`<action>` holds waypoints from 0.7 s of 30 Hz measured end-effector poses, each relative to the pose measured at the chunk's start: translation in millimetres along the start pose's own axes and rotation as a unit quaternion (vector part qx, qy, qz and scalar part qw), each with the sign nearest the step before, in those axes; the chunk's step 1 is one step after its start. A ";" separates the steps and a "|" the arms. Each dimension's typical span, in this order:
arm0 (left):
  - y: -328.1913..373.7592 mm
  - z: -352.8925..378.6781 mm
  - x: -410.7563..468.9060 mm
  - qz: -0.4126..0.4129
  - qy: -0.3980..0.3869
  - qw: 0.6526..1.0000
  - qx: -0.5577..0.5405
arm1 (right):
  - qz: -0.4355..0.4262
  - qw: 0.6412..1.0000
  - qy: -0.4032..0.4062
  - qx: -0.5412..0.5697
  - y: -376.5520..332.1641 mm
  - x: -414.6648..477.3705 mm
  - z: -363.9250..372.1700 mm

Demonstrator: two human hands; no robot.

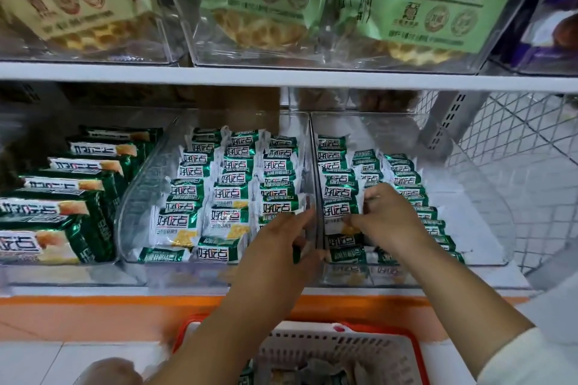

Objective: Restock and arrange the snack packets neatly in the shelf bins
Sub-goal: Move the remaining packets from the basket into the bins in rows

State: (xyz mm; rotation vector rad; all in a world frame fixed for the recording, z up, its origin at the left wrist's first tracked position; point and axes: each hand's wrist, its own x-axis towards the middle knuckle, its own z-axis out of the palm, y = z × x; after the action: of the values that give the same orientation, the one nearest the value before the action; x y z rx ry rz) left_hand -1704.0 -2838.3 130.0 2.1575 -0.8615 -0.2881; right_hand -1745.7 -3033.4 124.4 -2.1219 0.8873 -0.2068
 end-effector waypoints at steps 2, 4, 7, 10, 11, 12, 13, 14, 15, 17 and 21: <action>-1.5 -0.2 0.0 -0.001 0.001 1.000 0.004 | 0.000 1.000 0.001 0.011 1.1 1.6 -0.4; -1.8 0.4 -0.4 -0.002 0.004 1.000 0.002 | -0.013 1.000 0.001 0.012 2.9 1.1 1.0; -2.8 1.6 -1.0 0.003 0.007 1.000 -0.006 | -0.043 0.999 -0.010 -0.014 1.8 -0.9 5.0; -4.5 1.0 -5.5 0.017 0.025 0.999 -0.020 | -0.058 0.996 0.004 -0.060 4.4 2.1 5.7; -4.9 -0.4 -9.1 0.032 0.045 0.998 -0.021 | -0.057 0.996 0.007 -0.068 5.9 1.9 5.6; -5.4 -2.4 -13.2 0.055 0.071 0.996 -0.015 | -0.055 0.996 0.010 -0.070 6.1 -0.5 4.8; -6.6 -5.6 -18.6 0.079 0.097 0.992 -0.010 | -0.055 0.996 0.020 -0.064 5.5 -4.6 3.9; -8.5 -9.2 -25.3 0.095 0.116 0.989 -0.009 | -0.064 0.996 0.042 -0.052 3.9 -11.3 2.3; -11.5 -12.9 -32.8 0.100 0.125 0.987 -0.012 | -0.082 0.993 0.077 -0.042 0.6 -21.0 -0.5; -22.6 -18.1 -50.9 0.095 0.123 0.988 -0.020 | -0.157 0.975 0.158 -0.014 -6.7 -46.8 -7.5; -67.4 -5.1 -95.7 0.035 0.042 0.998 -0.017 | -0.251 0.958 0.129 0.047 15.2 -107.8 1.6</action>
State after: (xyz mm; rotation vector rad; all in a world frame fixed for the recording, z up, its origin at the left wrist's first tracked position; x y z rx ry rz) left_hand -1740.1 -2740.3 76.9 2.0874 -0.8756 -0.1743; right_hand -1832.8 -2968.1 127.9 -2.2264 0.4474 -0.7850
